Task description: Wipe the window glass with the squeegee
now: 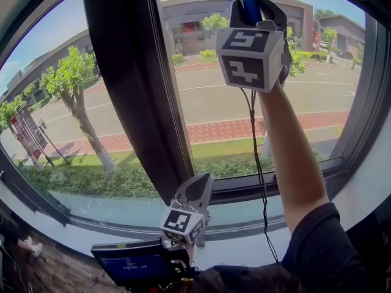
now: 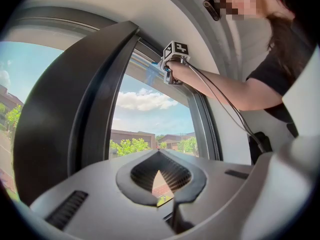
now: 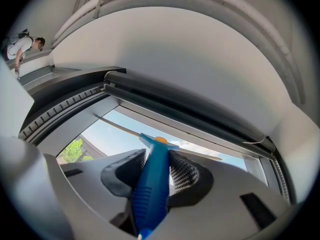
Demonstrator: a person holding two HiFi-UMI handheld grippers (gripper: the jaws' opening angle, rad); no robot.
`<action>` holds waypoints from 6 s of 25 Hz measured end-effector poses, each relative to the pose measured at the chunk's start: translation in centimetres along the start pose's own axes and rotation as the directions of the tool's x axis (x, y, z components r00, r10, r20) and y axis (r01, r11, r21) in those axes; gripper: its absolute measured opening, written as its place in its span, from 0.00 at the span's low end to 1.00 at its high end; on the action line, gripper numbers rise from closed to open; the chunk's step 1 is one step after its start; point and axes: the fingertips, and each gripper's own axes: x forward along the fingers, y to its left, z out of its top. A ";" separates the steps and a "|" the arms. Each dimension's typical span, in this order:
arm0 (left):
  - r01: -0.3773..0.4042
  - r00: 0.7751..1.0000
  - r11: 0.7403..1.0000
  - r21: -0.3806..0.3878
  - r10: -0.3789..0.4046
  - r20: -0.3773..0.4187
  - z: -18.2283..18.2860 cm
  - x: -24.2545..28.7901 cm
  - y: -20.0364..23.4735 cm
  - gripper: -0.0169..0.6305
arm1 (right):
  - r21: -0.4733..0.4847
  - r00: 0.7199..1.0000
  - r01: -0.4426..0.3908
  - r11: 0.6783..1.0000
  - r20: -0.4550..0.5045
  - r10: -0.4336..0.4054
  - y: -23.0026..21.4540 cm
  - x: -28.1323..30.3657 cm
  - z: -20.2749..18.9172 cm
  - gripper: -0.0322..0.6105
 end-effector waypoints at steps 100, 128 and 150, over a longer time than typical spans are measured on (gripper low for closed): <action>0.021 0.998 1.000 -0.003 -0.021 -0.054 -1.3 -0.7 -0.4 0.03 | -0.046 0.900 -0.193 0.980 -0.406 0.158 9.1 -26.6 -27.2 0.27; 0.015 0.996 1.000 -0.007 -0.016 -0.090 -2.0 -0.6 -0.8 0.03 | -0.061 0.800 -0.270 0.961 -0.569 0.189 11.8 -33.7 -33.9 0.27; 0.037 0.992 0.999 0.016 -0.035 -0.124 -2.5 -0.5 -1.2 0.03 | -0.064 0.743 -0.321 0.945 -0.636 0.209 13.5 -37.9 -37.8 0.27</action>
